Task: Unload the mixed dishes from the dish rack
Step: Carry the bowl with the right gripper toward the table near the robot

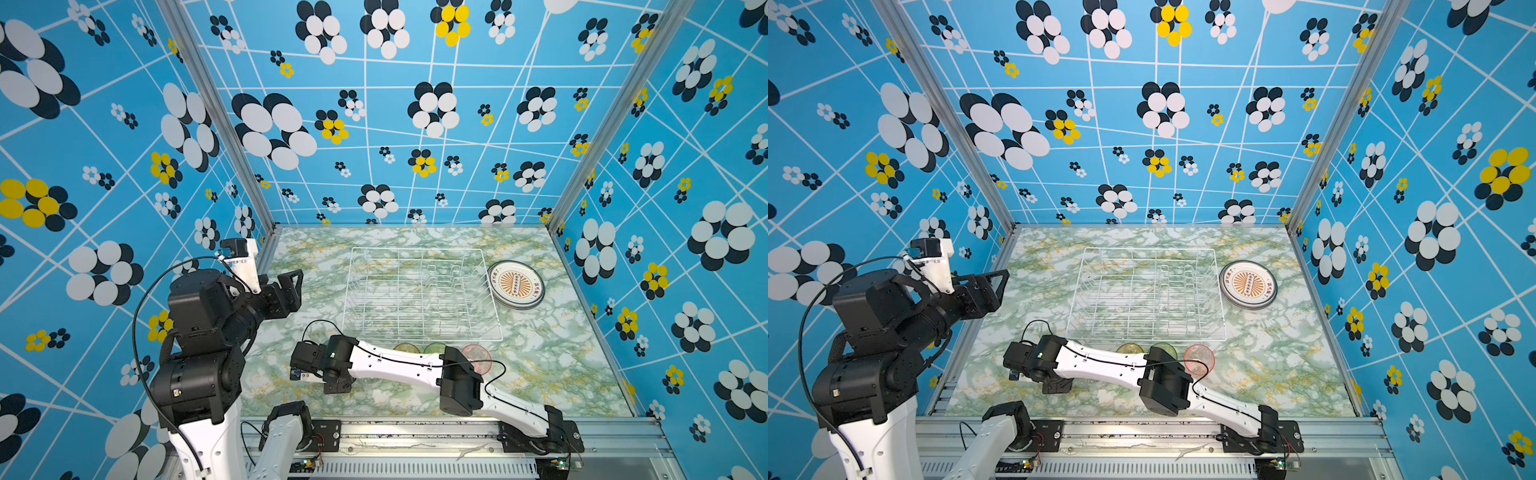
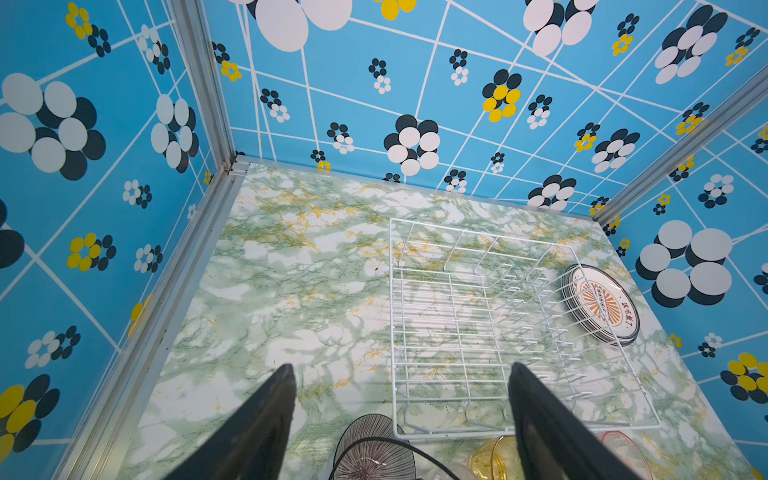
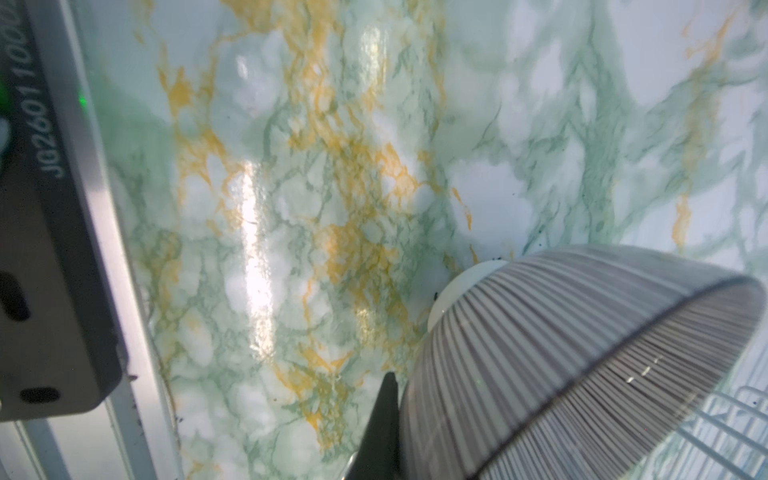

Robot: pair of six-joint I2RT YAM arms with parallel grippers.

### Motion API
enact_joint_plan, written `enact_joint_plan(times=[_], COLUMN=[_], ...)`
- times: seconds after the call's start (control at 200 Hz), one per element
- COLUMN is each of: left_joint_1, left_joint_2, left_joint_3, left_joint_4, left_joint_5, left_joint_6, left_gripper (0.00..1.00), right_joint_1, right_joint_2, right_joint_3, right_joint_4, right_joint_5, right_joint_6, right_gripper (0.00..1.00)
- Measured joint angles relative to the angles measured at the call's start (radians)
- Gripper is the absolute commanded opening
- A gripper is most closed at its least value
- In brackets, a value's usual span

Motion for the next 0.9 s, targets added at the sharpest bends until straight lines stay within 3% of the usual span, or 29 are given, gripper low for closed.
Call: enact_joint_plan(times=[0.125,0.22,0.645,0.9], left_joint_1=[0.000,0.000,0.000,0.000], left_joint_2=[0.000,0.000,0.002,0.029], left_joint_3=[-0.002,-0.003,-0.016,-0.036], left_joint_4=[0.001,0.005,0.023,0.023], left_joint_5=[0.004,0.008,0.020,0.023], left_joint_6=[-0.002,-0.008,-0.008,-0.007], left_gripper=[0.81,0.81,0.81,0.82], right_joint_1=[0.000,0.000,0.001,0.001], right_joint_2=[0.000,0.000,-0.006,-0.170], right_joint_3=[0.002,0.002,-0.009,-0.211], right_joint_4=[0.002,0.002,0.027,0.159], right_joint_5=[0.004,0.007,0.021,0.013], right_joint_6=[-0.011,-0.013,-0.018,-0.010], right_gripper=[0.33,0.39,0.42,0.43])
